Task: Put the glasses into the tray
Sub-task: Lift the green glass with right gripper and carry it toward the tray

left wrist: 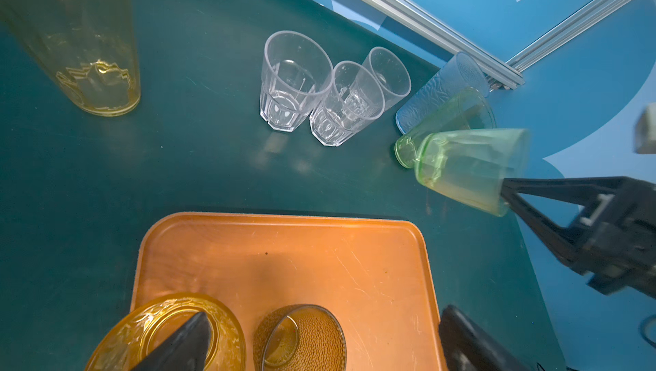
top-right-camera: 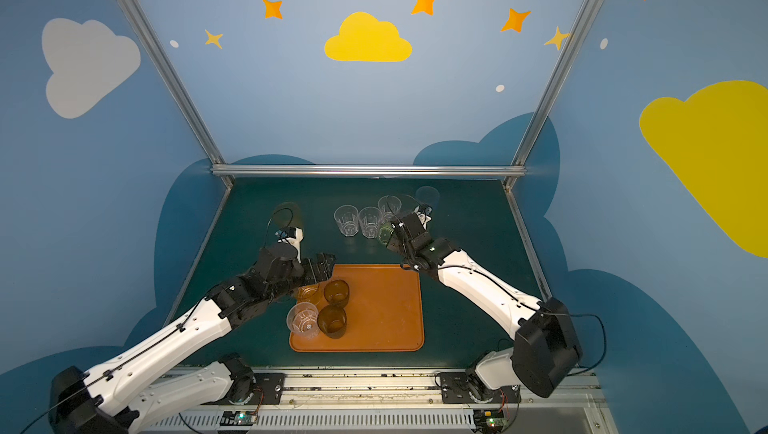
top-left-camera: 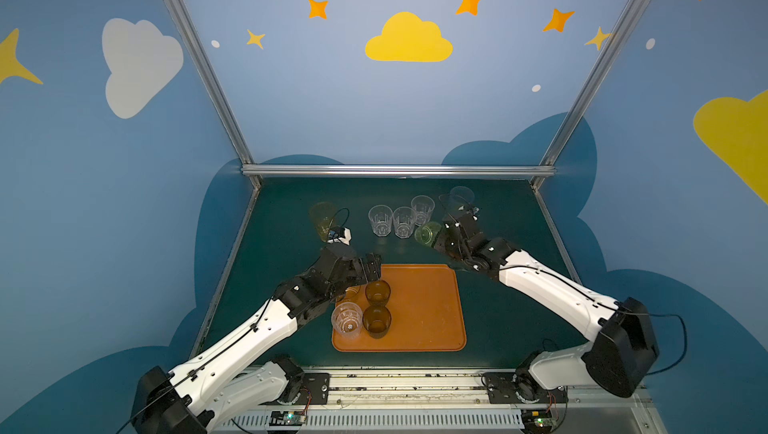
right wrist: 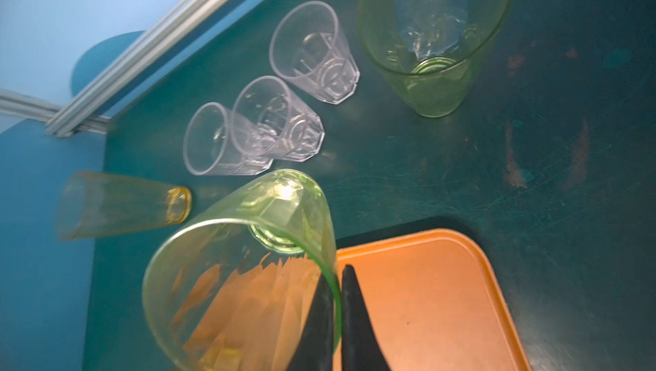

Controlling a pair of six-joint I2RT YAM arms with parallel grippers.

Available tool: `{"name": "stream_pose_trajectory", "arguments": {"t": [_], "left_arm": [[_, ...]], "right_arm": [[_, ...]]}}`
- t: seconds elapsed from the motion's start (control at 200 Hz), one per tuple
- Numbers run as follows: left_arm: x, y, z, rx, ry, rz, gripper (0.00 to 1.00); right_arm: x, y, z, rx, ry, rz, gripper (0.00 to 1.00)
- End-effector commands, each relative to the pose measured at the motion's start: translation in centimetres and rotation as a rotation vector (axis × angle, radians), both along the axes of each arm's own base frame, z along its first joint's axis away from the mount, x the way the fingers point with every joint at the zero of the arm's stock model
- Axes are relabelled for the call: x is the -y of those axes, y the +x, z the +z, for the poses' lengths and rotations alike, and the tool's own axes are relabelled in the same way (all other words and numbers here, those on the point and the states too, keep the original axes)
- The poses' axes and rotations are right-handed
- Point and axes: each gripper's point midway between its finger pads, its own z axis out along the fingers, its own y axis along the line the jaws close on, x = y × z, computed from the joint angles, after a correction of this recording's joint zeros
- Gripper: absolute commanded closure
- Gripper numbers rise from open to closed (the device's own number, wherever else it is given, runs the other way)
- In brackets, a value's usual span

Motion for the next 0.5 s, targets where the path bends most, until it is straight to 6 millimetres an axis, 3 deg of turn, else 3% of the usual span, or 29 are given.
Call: {"name": "stream_pose_trajectory", "arguments": {"t": [0.0,0.25,0.491], "left_arm": [[-0.1,-0.5,0.9,-0.006,-0.025,-0.007,0.00],[-0.1,-2.1,1.4,-0.004,-0.073,-0.052,0.00],[-1.9,-3.5,1.2,0.007,-0.065,-0.025,0.00]], "right_arm": [[0.6,-1.7,0.1,-0.010,-0.031,0.034,0.95],[0.7,-5.0,-0.2,-0.052,-0.058,0.113,0.96],[1.2,-8.4,-1.0,-0.112,-0.106,0.185,0.96]]}}
